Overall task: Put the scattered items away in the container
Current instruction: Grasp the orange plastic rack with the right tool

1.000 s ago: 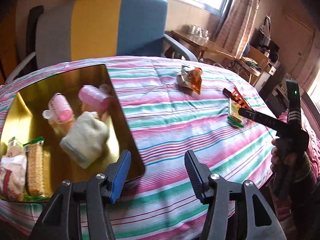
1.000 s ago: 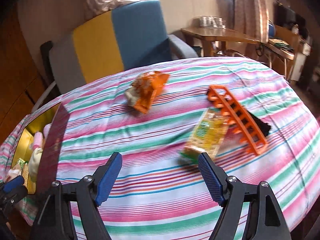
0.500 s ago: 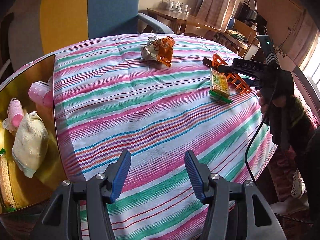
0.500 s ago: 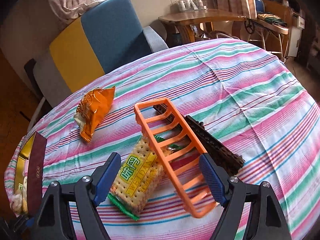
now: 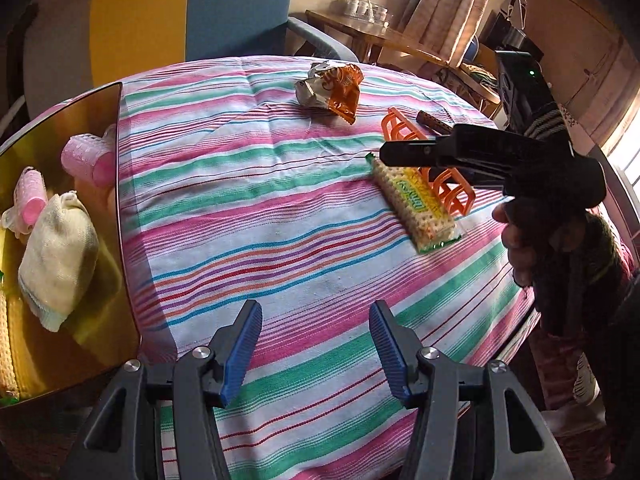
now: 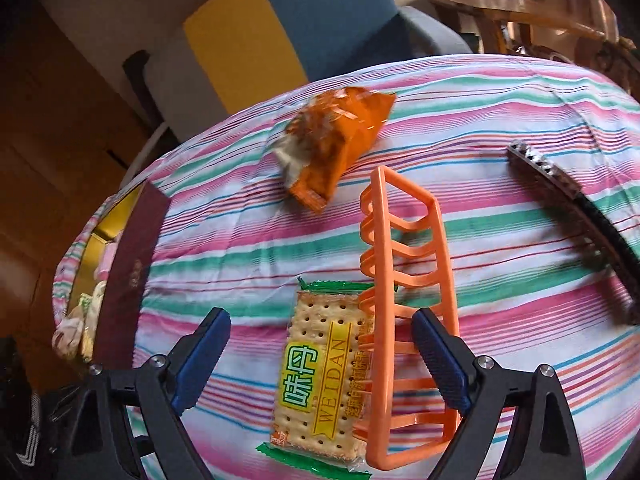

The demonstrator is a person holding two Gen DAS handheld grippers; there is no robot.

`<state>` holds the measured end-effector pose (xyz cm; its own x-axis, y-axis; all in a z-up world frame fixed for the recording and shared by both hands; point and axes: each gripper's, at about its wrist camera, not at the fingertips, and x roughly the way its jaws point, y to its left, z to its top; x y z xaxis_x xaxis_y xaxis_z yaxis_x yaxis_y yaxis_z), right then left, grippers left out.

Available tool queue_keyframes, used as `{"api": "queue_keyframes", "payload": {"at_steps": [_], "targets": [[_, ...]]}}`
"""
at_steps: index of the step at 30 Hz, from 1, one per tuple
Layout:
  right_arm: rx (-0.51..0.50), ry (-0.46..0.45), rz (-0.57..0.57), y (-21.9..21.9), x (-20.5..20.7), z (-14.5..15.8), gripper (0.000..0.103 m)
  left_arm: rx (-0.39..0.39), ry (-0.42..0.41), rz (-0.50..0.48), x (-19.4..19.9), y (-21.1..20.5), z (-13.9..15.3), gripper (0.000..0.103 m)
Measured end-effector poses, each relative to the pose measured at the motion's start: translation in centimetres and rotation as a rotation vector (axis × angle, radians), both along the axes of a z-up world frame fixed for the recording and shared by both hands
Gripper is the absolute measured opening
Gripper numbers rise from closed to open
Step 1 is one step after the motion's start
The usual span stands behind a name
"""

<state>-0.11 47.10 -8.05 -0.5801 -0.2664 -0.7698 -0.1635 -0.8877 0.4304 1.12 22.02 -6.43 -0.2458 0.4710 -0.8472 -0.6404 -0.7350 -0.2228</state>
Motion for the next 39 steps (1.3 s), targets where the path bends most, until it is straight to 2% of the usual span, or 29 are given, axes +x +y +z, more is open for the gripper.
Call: {"api": "queue_keyframes", "payload": {"at_steps": [5, 10, 14, 15, 23, 26, 28, 29, 34, 39], "targets": [[-0.115, 0.016, 0.105, -4.1, 1.6, 0.3, 0.093, 0.01, -0.022, 0.023, 0.1, -1.1, -0.1, 0.057], [-0.061, 0.082, 0.071, -5.6, 3.9, 2.5, 0.093, 0.017, -0.034, 0.041, 0.4, -1.8, -0.2, 0.057], [0.083, 0.078, 0.0, -5.4, 5.1, 3.2, 0.093, 0.018, -0.027, 0.038, 0.8, -1.9, 0.0, 0.057], [0.091, 0.068, -0.016, -4.8, 5.0, 3.0, 0.093, 0.018, -0.026, 0.036, 0.9, -1.9, 0.0, 0.057], [0.02, -0.013, -0.095, -1.9, 3.4, 0.1, 0.093, 0.007, -0.019, 0.033, 1.3, -2.2, 0.1, 0.057], [-0.005, -0.017, -0.097, -1.7, 3.0, -0.2, 0.087, 0.0, -0.022, 0.04, 1.2, -2.4, -0.1, 0.057], [-0.002, -0.021, -0.095, -1.7, 3.0, -0.3, 0.056, -0.004, -0.025, 0.041, 1.2, -2.4, -0.2, 0.057], [0.016, -0.025, -0.094, -1.8, 3.1, -0.3, 0.052, -0.006, -0.026, 0.041, 1.2, -2.4, -0.2, 0.057], [0.11, -0.031, -0.092, -2.2, 4.0, 0.0, 0.051, -0.017, -0.024, 0.034, 1.2, -2.3, -0.4, 0.057], [0.266, -0.039, -0.191, -1.0, 5.6, 0.7, 0.053, -0.01, -0.028, 0.026, 0.7, -1.5, -0.1, 0.057]]}}
